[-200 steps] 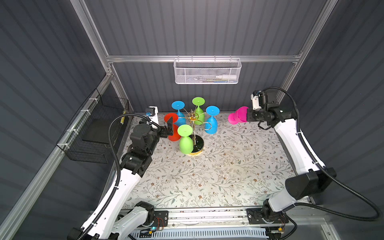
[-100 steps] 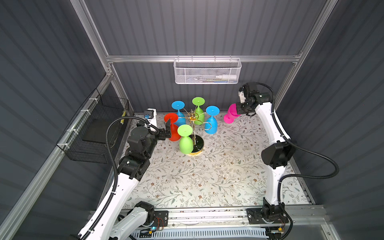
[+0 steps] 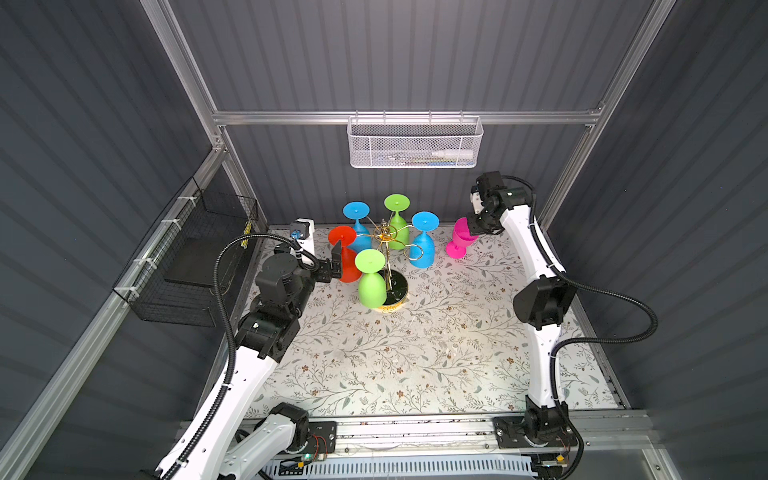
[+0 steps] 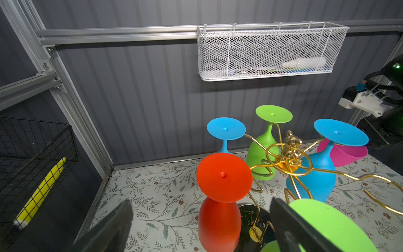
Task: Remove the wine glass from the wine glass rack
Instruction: 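Lower the magenta glass upright onto the table and open the right gripper, then move the right gripper to the blue glass on the rack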
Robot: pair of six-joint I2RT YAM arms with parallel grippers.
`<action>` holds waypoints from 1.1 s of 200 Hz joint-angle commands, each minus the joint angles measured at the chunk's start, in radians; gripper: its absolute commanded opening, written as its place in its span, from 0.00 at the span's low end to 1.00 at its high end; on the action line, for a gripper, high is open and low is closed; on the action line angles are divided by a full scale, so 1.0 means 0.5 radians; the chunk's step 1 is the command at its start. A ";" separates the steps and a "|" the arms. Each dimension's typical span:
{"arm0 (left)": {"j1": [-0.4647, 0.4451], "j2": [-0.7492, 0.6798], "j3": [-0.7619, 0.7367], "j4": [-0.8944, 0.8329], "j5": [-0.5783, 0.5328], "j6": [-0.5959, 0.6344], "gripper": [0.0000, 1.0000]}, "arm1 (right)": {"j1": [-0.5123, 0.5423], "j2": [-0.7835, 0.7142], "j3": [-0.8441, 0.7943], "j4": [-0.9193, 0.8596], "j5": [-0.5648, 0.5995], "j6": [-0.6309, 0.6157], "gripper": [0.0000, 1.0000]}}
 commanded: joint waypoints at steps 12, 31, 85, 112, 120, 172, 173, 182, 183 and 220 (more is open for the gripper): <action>0.012 0.009 0.038 -0.014 0.029 0.019 1.00 | 0.010 0.031 0.037 -0.098 0.030 -0.053 0.00; 0.011 0.012 0.045 -0.018 0.038 0.017 1.00 | 0.016 0.060 0.038 -0.109 0.027 -0.058 0.00; 0.012 0.000 0.049 -0.036 0.036 0.023 1.00 | 0.044 0.123 0.036 -0.111 0.012 -0.056 0.00; 0.012 -0.004 0.050 -0.039 0.035 0.023 1.00 | 0.056 0.133 0.036 -0.095 -0.001 -0.054 0.00; 0.012 -0.004 0.048 -0.039 0.036 0.023 1.00 | 0.059 0.132 0.038 -0.092 -0.005 -0.051 0.04; 0.012 -0.003 0.053 -0.049 0.033 0.029 1.00 | 0.059 0.123 0.036 -0.068 -0.084 -0.036 0.15; 0.012 -0.003 0.051 -0.049 0.034 0.029 1.00 | 0.059 0.124 0.036 -0.066 -0.087 -0.036 0.15; 0.011 -0.004 0.053 -0.048 0.032 0.029 1.00 | 0.059 0.114 0.036 -0.053 -0.119 -0.024 0.18; 0.012 -0.004 0.048 -0.048 0.032 0.029 1.00 | 0.059 0.113 0.036 -0.051 -0.123 -0.024 0.18; 0.012 -0.003 0.054 -0.057 0.027 0.038 1.00 | 0.028 -0.025 -0.055 0.107 -0.317 0.056 0.36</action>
